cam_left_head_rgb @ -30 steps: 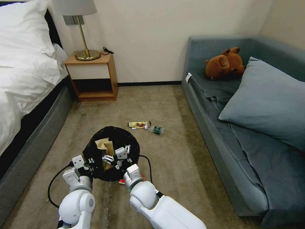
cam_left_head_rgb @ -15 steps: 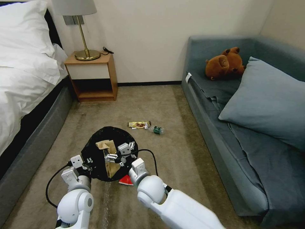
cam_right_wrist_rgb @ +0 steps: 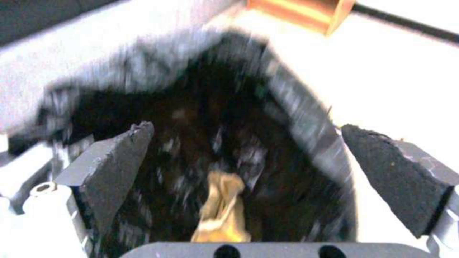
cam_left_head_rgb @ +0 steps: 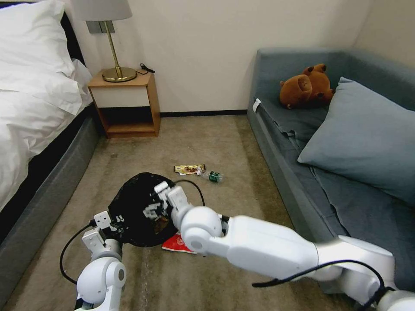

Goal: Pick up the trash bin, then pick up the garbage on the floor and place it into the trash bin.

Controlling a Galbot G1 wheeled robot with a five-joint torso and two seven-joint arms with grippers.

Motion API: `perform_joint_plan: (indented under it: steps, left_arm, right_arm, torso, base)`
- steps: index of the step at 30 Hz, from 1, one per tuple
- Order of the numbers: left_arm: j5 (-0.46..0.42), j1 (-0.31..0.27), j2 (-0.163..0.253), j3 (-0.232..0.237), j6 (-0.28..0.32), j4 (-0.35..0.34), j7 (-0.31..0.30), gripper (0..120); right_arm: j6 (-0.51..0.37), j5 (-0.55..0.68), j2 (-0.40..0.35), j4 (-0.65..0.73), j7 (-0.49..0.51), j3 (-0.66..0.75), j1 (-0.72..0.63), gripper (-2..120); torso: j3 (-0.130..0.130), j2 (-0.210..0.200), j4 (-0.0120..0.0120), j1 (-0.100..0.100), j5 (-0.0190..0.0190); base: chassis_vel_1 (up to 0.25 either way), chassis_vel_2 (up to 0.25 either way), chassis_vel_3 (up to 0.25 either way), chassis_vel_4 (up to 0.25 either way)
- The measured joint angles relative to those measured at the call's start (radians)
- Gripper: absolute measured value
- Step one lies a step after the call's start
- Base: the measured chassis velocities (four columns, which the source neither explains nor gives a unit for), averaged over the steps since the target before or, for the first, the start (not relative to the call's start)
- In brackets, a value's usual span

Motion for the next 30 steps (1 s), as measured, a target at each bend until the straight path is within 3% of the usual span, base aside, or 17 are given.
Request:
perform_joint_plan:
  steps: [11, 13, 17, 19, 20, 22, 26, 30]
  left_arm:
    - [-0.018, -0.02, 0.012, -0.003, 0.004, 0.008, -0.003, 1]
    - [-0.02, -0.016, 0.015, -0.002, 0.005, 0.006, -0.003, 1]
    - [-0.021, -0.015, 0.015, -0.008, 0.005, 0.002, -0.005, 1]
    - [-0.029, -0.014, 0.015, -0.019, 0.005, -0.014, -0.008, 1]
    - [-0.029, -0.014, 0.015, -0.019, 0.005, -0.014, -0.008, 1]
    - [-0.033, -0.01, 0.019, -0.03, 0.005, -0.027, -0.005, 1]
    - [-0.039, -0.009, 0.024, -0.038, 0.004, -0.033, -0.004, 1]
    - [-0.043, -0.01, 0.022, -0.041, 0.002, -0.032, -0.003, 1]
  right_arm:
    - [0.012, -0.161, -0.019, -0.073, -0.104, 0.185, -0.067, 100]
    - [0.026, -0.263, -0.036, -0.163, -0.166, 0.267, -0.156, 100]
    - [0.056, -0.368, -0.048, -0.241, -0.228, 0.31, -0.207, 100]
    - [0.114, -0.506, -0.058, -0.347, -0.33, 0.355, -0.257, 100]
    - [0.114, -0.506, -0.058, -0.347, -0.33, 0.355, -0.257, 100]
    - [0.185, -0.605, -0.059, -0.436, -0.424, 0.38, -0.285, 100]
    - [0.24, -0.666, -0.053, -0.51, -0.485, 0.381, -0.305, 100]
    - [0.357, -0.81, -0.02, -0.615, -0.59, 0.391, -0.338, 100]
  torso:
    - [0.0, 0.0, -0.0001, 0.0, 0.0001]
    - [0.0, 0.0, -0.0002, 0.0, 0.0002]
    - [0.0, 0.0, -0.0003, 0.0, 0.0002]
    - [0.0, 0.0, -0.0005, 0.0, 0.0003]
    - [0.0, 0.0, -0.0005, 0.0, 0.0003]
    - [0.0, 0.0, -0.0003, 0.0, 0.0002]
    - [0.0, 0.0, -0.0002, 0.0, 0.0002]
    - [0.0, 0.0, -0.0002, 0.0, 0.0001]
  base:
    - [0.0, 0.0, 0.0, 0.0]
    - [0.0, 0.0, 0.0, 0.0]
    - [0.0, 0.0, 0.0, 0.0]
    - [0.0, 0.0, 0.0, 0.0]
    - [0.0, 0.0, 0.0, 0.0]
    - [0.0, 0.0, 0.0, 0.0]
    - [0.0, 0.0, 0.0, 0.0]
    - [0.0, 0.0, 0.0, 0.0]
